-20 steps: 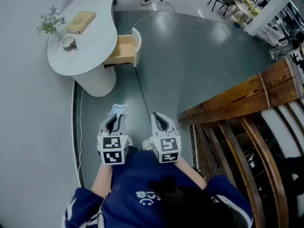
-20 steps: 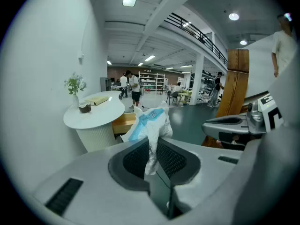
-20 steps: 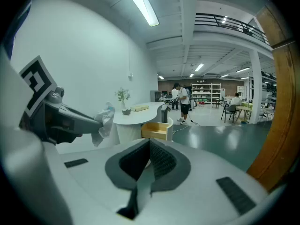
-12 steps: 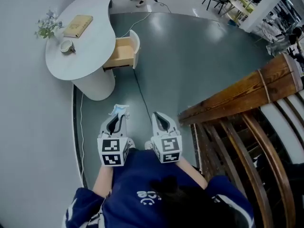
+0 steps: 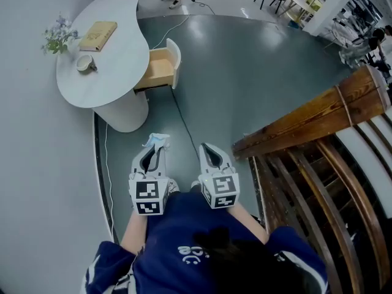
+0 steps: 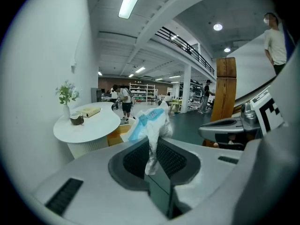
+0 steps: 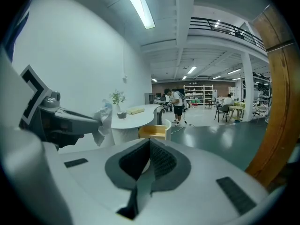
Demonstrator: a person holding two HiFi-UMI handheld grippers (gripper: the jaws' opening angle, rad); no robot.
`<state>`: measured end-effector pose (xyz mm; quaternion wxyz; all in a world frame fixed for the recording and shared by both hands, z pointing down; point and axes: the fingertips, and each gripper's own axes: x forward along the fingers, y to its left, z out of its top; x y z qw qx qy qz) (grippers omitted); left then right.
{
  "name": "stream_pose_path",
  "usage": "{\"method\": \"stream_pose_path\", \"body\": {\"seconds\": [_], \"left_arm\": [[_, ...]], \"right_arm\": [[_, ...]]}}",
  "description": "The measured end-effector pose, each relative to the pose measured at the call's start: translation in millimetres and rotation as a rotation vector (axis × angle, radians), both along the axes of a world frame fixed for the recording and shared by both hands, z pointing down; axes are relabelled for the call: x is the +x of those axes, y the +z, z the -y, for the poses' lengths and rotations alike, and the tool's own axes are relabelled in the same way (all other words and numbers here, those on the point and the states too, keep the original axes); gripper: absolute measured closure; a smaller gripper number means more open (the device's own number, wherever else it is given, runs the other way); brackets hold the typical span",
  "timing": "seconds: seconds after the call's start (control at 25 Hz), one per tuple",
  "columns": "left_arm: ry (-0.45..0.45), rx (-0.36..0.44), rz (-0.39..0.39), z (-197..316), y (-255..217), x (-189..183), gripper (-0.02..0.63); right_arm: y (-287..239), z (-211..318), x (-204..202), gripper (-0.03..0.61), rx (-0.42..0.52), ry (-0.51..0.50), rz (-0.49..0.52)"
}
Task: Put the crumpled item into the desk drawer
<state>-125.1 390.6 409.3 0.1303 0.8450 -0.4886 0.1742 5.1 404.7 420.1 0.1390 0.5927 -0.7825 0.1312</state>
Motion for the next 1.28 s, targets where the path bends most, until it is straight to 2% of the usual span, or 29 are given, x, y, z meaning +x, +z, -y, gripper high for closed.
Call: {"method": "stream_pose_path", "body": {"seconds": [0.32, 0.6, 0.88, 1.28], "left_arm": [[0.010, -0.004, -0.054, 1, -3, -24, 0.561], [0.008, 0.011, -0.104, 4, -5, -30, 0.561], [-0.003, -0.016, -0.085, 14, 6, -27, 0.561], [-0.068, -0.030, -0.040, 68, 6, -15, 0.561]], "right_arm": [[5, -13, -17, 0.572, -0.024, 0.032, -0.019], [0, -5, -19, 0.572, -0.013, 0.029, -0.045], [10, 13, -23, 0.572, -0.025, -0.008, -0.023], [20, 86, -8, 0.572, -0.051, -0.058, 0.052]]}}
